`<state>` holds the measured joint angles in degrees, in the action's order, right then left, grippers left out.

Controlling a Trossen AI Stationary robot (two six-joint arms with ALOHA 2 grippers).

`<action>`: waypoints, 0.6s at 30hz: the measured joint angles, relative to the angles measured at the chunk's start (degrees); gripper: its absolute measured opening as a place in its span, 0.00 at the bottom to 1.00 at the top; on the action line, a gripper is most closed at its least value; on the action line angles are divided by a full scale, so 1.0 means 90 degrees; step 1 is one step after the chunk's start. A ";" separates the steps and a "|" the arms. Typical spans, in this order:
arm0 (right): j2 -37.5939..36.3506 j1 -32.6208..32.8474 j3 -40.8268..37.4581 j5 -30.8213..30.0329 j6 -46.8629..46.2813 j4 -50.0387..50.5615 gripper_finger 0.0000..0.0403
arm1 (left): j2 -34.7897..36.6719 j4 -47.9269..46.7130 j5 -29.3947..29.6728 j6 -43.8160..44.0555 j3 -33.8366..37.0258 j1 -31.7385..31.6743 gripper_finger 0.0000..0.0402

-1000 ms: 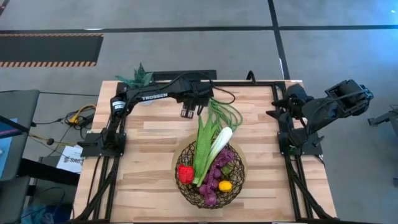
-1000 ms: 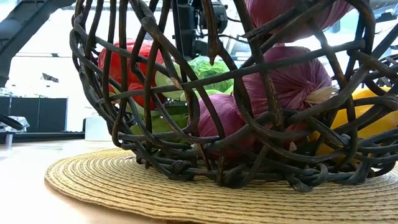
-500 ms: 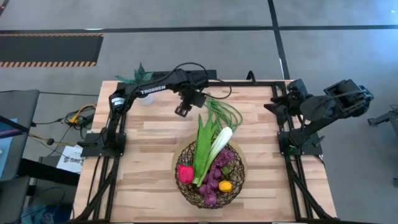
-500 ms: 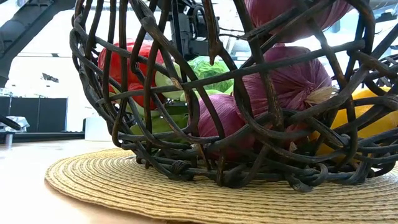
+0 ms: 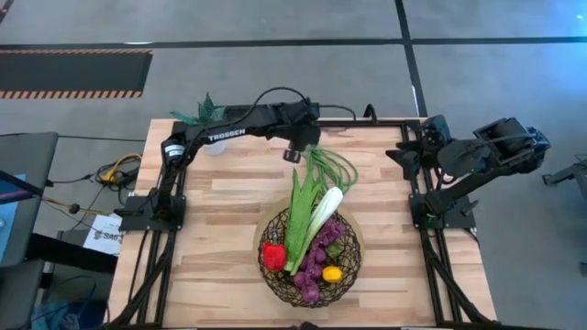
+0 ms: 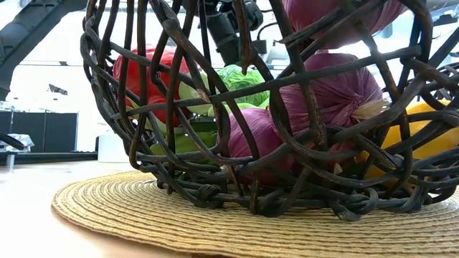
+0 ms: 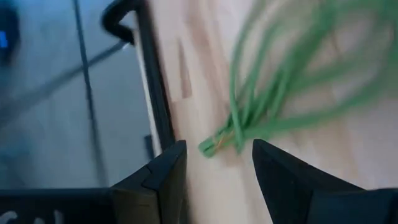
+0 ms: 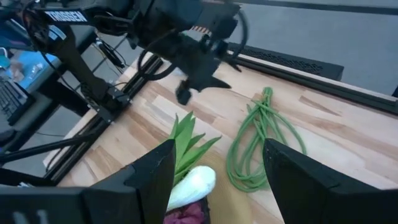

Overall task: Build produce basket
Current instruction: Put the green beans into the black basket

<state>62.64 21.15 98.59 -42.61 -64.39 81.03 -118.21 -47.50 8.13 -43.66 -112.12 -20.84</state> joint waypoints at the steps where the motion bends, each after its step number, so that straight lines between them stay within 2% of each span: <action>1: 0.0013 0.0002 0.0000 0.0000 0.0017 -0.0045 0.64 | 0.0000 0.0099 -0.0040 0.0589 0.0000 -0.0005 0.43; 5: 0.0090 0.0002 0.0000 0.0011 0.0098 -0.0045 0.64 | 0.0000 0.0413 -0.0149 0.3565 -0.0002 -0.0141 0.43; 8: 0.0088 0.0002 0.0000 0.0052 0.0186 -0.0035 0.64 | 0.0000 0.0353 -0.0772 0.5299 0.0000 -0.0367 0.43; 11: 0.0035 0.0002 0.0000 0.0061 0.0208 0.0003 0.64 | 0.0000 0.0367 -0.1086 0.5682 0.0000 -0.0570 0.43; 14: -0.0013 0.0002 0.0000 0.0063 0.0210 0.0085 0.64 | 0.0000 0.0339 -0.1213 0.5313 0.0000 -0.0750 0.43; 18: -0.0066 0.0002 0.0000 0.0078 0.0293 0.0153 0.64 | -0.0079 0.0404 -0.1990 0.5435 -0.0007 -0.0969 0.42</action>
<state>62.04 21.17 98.59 -41.91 -61.75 82.41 -118.93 -43.86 -9.78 5.25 -112.17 -29.57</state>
